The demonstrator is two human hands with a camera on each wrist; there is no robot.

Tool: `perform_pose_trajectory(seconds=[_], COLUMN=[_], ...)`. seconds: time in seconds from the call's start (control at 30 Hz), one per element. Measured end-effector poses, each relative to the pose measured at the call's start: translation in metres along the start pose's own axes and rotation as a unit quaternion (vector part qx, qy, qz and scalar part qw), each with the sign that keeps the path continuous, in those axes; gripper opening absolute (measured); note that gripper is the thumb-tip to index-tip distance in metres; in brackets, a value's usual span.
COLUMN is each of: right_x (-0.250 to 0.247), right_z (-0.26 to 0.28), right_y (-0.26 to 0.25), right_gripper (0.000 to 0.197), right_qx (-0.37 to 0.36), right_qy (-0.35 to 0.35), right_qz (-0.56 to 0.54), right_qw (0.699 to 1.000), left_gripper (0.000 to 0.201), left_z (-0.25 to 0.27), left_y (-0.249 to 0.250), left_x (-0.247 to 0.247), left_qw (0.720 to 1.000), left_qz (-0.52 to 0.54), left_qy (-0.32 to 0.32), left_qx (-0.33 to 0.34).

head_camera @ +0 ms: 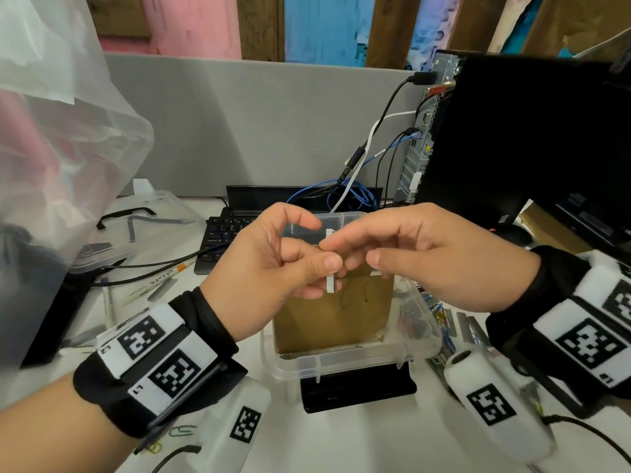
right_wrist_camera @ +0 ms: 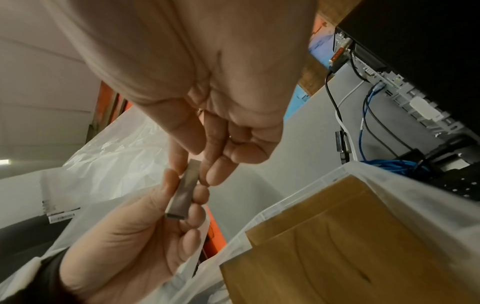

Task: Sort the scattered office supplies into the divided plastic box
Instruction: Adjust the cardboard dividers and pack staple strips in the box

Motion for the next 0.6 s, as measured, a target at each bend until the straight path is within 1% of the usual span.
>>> perform_pose_trajectory(seconds=[0.1, 0.23, 0.27, 0.37, 0.4, 0.6], right_x=[-0.002, -0.004, -0.005, -0.006, -0.006, -0.002], right_z=[-0.004, -0.008, -0.009, -0.012, -0.013, -0.012], right_y=[0.002, 0.002, 0.002, 0.004, 0.004, 0.009], right_gripper=[0.047, 0.046, 0.046, 0.047, 0.047, 0.045], right_qx=[0.011, 0.019, 0.020, 0.016, 0.019, 0.031], right_qy=[0.004, 0.015, 0.019, 0.033, 0.034, 0.035], right_qz=[0.014, 0.008, 0.006, 0.010, 0.010, 0.007], right_qw=[1.000, 1.000, 1.000, 0.999, 0.999, 0.999], left_gripper=[0.047, 0.040, 0.042, 0.060, 0.062, 0.057], left_z=[0.002, 0.002, 0.002, 0.002, 0.002, -0.001], left_y=[0.002, 0.004, 0.003, 0.000, -0.001, -0.004], left_x=[0.001, -0.002, -0.002, -0.004, -0.004, -0.005], left_qw=[1.000, 1.000, 1.000, 0.999, 0.999, 0.997], left_qz=[-0.005, -0.005, -0.002, -0.018, -0.025, -0.066], left_qy=[-0.010, -0.009, -0.015, -0.037, -0.041, -0.028], left_qx=[0.009, 0.018, 0.019, 0.023, 0.025, 0.038])
Point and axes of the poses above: each hand's wrist, its own z-axis away from the middle knuckle, its own x-axis out of the palm, y = z × x, the point moved 3 cm from there along -z, towards the middle knuckle, and after that the axes turned 13 degrees about -z, right-handed, at the moved point
